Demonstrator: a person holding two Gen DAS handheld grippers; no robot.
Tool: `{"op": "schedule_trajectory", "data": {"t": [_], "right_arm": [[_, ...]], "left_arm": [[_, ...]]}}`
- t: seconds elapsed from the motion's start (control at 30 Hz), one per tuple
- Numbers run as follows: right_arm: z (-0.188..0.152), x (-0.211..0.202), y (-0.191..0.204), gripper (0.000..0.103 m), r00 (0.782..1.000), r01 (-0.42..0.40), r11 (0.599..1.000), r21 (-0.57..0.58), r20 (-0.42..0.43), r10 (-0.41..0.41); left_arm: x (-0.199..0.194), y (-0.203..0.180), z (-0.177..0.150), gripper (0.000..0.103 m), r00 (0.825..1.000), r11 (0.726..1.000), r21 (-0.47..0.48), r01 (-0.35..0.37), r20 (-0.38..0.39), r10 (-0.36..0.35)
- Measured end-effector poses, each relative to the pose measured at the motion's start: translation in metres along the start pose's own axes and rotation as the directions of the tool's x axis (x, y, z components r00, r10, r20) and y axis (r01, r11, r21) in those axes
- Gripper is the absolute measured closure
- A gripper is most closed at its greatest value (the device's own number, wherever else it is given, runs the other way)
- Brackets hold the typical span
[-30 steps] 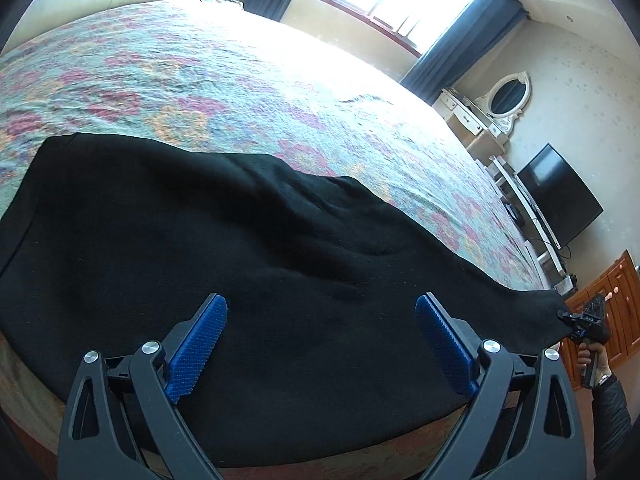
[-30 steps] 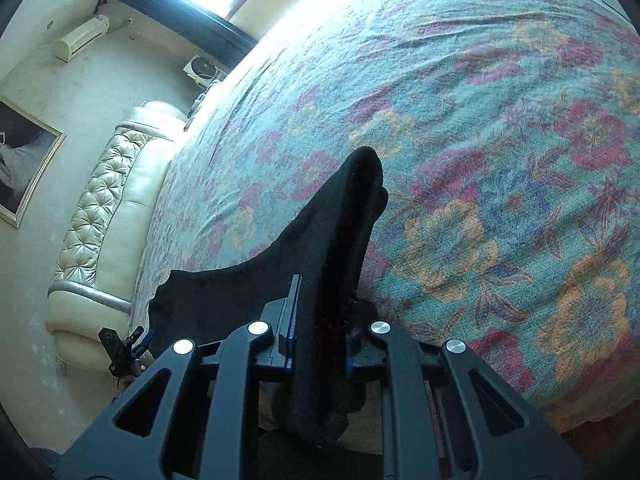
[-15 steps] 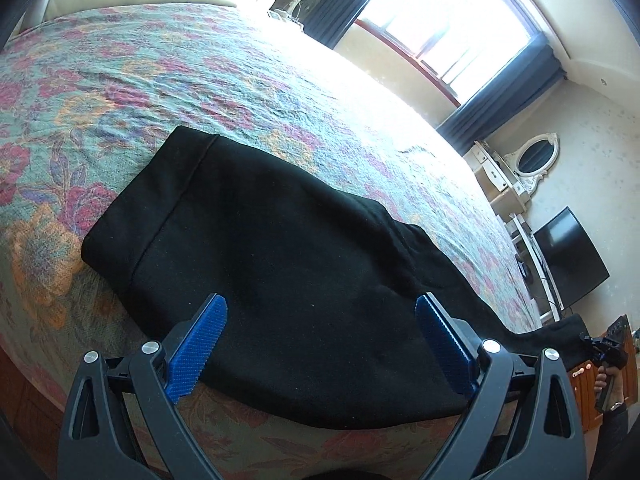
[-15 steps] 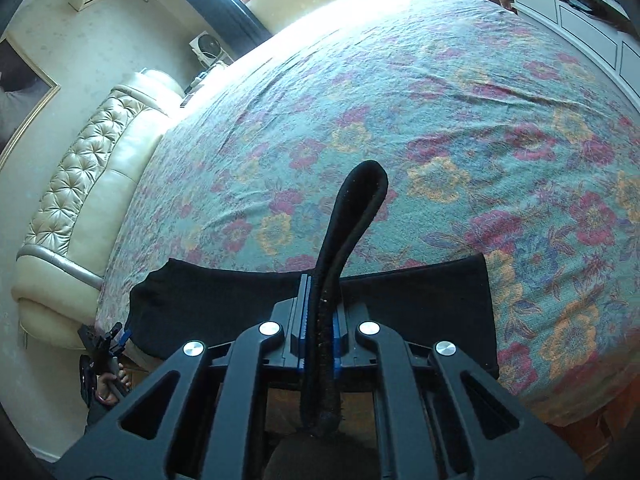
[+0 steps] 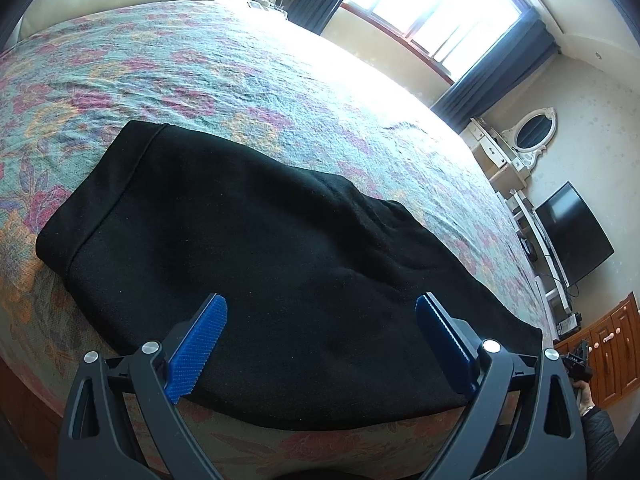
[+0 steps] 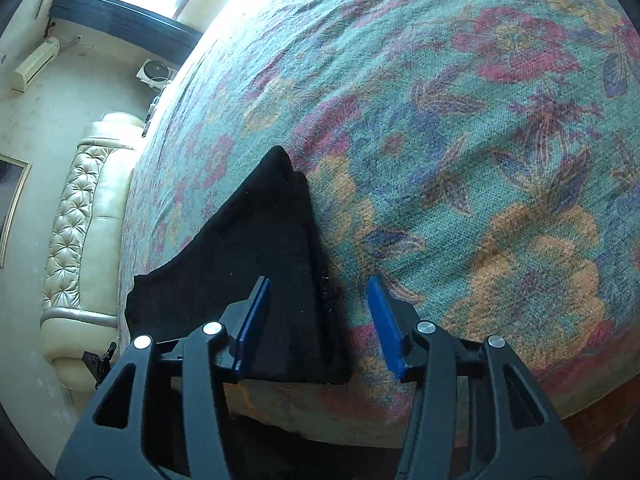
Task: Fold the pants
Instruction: 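Lift the leg end with the right tool and fold it over the pants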
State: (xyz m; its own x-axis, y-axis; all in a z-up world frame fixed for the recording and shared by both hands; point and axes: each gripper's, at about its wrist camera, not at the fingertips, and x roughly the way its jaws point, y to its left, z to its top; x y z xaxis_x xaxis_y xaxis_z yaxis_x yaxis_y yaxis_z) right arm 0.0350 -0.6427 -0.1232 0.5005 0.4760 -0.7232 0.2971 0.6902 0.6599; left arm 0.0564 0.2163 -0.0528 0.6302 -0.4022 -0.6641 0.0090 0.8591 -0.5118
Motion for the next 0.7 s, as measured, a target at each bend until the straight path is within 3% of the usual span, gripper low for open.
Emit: {"op": "schedule_trajectory", "data": {"t": [0.03,0.07,0.1,0.27,0.4,0.43,0.47,0.5,0.53,0.7], "right_arm": [[0.001,0.002,-0.004,0.046,0.999,-0.042,0.999,0.001,-0.007,0.042],[0.003,0.004,-0.007,0.035,0.995,-0.097,0.995,0.003,-0.015,0.097],[0.005,0.006,-0.008,0.034,0.99,-0.14,0.99,-0.002,-0.025,0.14],[0.018,0.026,-0.003,0.034,0.959,-0.26,0.965,-0.047,-0.132,0.252],[0.03,0.043,0.009,0.035,0.94,-0.311,0.948,-0.063,-0.165,0.298],[0.03,0.048,0.013,0.041,0.942,-0.306,0.949,-0.077,-0.171,0.29],[0.031,0.053,0.018,0.056,0.945,-0.292,0.952,-0.089,-0.184,0.272],[0.03,0.059,0.021,0.079,0.947,-0.272,0.958,-0.096,-0.204,0.248],[0.028,0.064,0.023,0.085,0.948,-0.251,0.963,-0.102,-0.227,0.223],[0.023,0.051,0.045,0.089,0.971,-0.175,0.972,-0.156,-0.189,0.145]], "left_arm": [[0.001,-0.003,-0.001,0.009,1.0,1.0,0.007,-0.007,-0.004,0.007],[0.002,-0.007,-0.002,0.009,1.0,1.0,0.015,-0.014,-0.009,0.014],[0.004,-0.01,-0.002,0.009,1.0,1.0,0.021,-0.02,-0.013,0.021],[0.013,-0.018,-0.005,0.009,0.998,0.999,0.023,-0.046,-0.037,0.047],[0.017,-0.022,-0.007,0.009,0.998,0.999,0.013,-0.052,-0.043,0.052],[0.018,-0.022,-0.008,0.009,0.997,0.998,0.012,-0.056,-0.045,0.056],[0.019,-0.023,-0.009,0.009,0.997,0.998,0.011,-0.061,-0.047,0.062],[0.02,-0.023,-0.01,0.009,0.997,0.998,0.01,-0.064,-0.048,0.064],[0.021,-0.023,-0.009,0.009,0.997,0.998,0.009,-0.065,-0.05,0.065],[0.021,-0.022,-0.006,0.009,0.996,0.997,0.03,-0.074,-0.048,0.075]]}}
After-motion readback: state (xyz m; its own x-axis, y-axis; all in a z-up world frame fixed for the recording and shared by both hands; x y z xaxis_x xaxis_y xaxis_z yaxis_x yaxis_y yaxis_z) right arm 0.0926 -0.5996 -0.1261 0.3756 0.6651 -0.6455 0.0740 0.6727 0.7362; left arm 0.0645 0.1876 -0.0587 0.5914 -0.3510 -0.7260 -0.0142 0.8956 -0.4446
